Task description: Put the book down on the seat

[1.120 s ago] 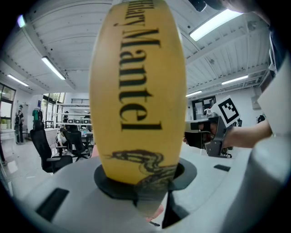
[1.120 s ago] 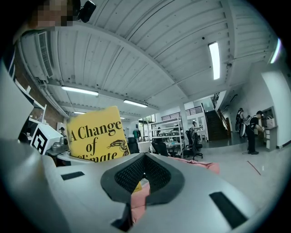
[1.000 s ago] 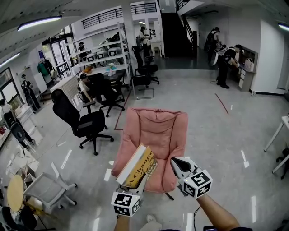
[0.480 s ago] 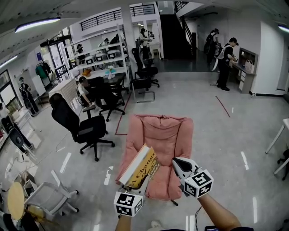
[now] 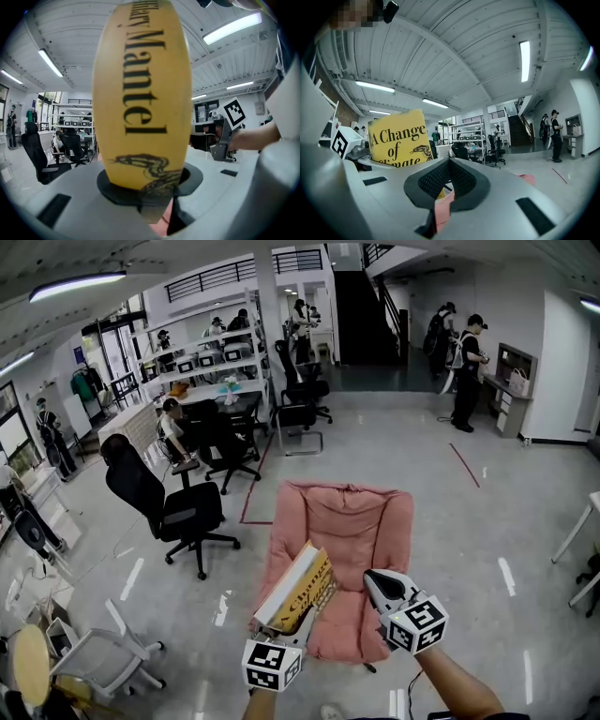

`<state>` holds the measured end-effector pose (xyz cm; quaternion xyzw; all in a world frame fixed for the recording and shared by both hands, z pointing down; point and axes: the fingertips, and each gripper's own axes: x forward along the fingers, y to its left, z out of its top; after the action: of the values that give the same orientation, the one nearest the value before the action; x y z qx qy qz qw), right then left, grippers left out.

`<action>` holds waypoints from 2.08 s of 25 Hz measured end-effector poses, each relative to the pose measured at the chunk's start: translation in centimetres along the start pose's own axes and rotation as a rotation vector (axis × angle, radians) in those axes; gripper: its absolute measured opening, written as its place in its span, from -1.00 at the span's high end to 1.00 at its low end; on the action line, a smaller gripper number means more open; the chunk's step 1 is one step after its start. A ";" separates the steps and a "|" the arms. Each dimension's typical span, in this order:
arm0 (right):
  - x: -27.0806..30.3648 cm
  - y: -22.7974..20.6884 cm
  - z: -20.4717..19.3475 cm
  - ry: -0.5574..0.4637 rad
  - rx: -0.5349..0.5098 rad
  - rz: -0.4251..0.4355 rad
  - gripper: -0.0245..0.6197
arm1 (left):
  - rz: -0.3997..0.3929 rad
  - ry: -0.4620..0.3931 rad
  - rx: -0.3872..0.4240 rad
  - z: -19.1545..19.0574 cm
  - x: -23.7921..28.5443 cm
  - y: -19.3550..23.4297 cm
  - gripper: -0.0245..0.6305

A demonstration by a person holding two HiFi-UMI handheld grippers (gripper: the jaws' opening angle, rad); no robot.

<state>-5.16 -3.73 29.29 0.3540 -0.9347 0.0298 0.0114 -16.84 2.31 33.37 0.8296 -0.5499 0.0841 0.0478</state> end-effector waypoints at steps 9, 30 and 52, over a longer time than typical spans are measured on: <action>2.0 1.4 -1.5 0.049 -0.023 -0.004 0.87 | -0.025 0.002 -0.057 -1.5 0.1 2.2 0.47; 4.3 -2.2 -3.3 0.066 0.034 -0.011 0.87 | -0.042 0.056 -0.076 -3.5 4.7 2.7 0.47; 6.6 -11.4 -8.2 0.146 0.116 -0.012 0.87 | -0.022 0.181 -0.096 -7.1 15.0 2.3 0.47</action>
<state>-2.54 -16.08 38.29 0.3565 -0.9259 0.1095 0.0593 -13.84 -10.91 43.17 0.8213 -0.5378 0.1315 0.1380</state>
